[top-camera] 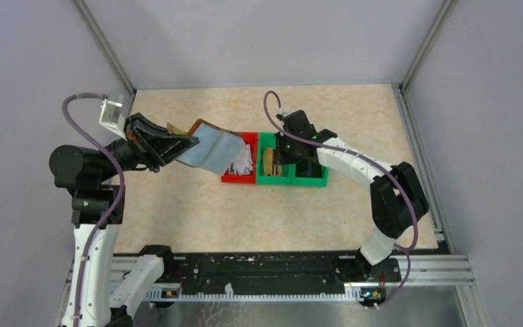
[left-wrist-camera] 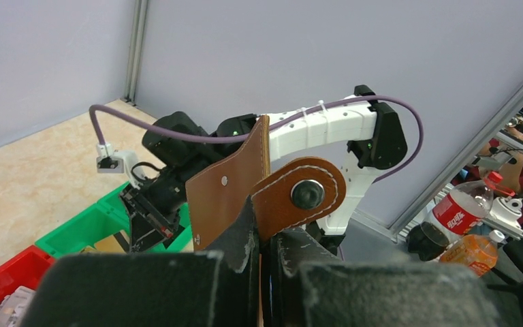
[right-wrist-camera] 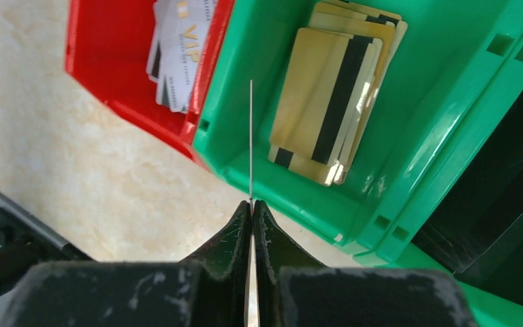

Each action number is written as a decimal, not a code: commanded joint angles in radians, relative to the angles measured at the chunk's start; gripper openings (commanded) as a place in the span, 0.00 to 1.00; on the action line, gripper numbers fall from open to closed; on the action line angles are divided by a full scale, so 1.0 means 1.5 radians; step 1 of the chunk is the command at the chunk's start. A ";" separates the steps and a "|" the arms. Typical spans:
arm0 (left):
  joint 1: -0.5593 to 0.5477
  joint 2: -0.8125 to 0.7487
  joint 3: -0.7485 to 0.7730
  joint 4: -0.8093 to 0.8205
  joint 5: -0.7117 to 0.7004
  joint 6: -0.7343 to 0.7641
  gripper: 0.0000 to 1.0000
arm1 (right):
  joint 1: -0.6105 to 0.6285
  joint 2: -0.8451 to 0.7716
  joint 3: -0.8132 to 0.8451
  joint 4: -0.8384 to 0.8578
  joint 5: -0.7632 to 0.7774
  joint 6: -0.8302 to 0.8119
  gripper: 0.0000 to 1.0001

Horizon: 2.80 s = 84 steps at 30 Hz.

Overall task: Take the credit cards out of the card holder
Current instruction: Place the credit card in the storage box, then remove the credit card from the card holder.

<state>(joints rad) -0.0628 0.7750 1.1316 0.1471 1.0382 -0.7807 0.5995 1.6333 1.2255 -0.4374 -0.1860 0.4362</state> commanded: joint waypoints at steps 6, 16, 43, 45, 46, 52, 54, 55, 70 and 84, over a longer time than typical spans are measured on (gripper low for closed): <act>0.003 -0.008 0.024 0.074 0.024 -0.027 0.00 | -0.001 0.077 0.049 0.066 0.046 -0.018 0.00; 0.003 -0.016 0.009 0.090 0.035 -0.041 0.00 | -0.001 0.152 0.080 0.091 0.016 -0.021 0.00; 0.003 -0.005 -0.005 0.162 0.047 -0.117 0.00 | 0.006 -0.416 -0.273 0.671 -0.205 0.118 0.97; 0.003 -0.004 -0.005 0.168 0.050 -0.126 0.00 | 0.016 -0.430 -0.295 0.695 -0.205 0.115 0.98; 0.003 -0.002 -0.006 0.172 0.053 -0.132 0.00 | 0.023 -0.433 -0.301 0.706 -0.204 0.109 0.99; 0.003 0.002 -0.010 0.190 0.062 -0.155 0.00 | 0.086 -0.420 -0.302 0.749 -0.206 0.070 0.96; 0.003 0.001 -0.010 0.192 0.065 -0.159 0.00 | 0.095 -0.408 -0.297 0.771 -0.216 0.075 0.92; 0.003 0.001 -0.011 0.192 0.067 -0.160 0.00 | 0.098 -0.402 -0.293 0.774 -0.219 0.078 0.90; 0.003 -0.002 -0.022 0.203 0.076 -0.166 0.00 | 0.134 -0.350 -0.255 0.802 -0.245 0.078 0.80; 0.003 -0.005 -0.032 0.202 0.083 -0.167 0.00 | 0.137 -0.337 -0.225 0.761 -0.215 0.054 0.80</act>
<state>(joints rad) -0.0628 0.7795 1.0893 0.4042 1.1637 -1.0248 0.7921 1.1271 0.8330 0.6643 -0.5186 0.5388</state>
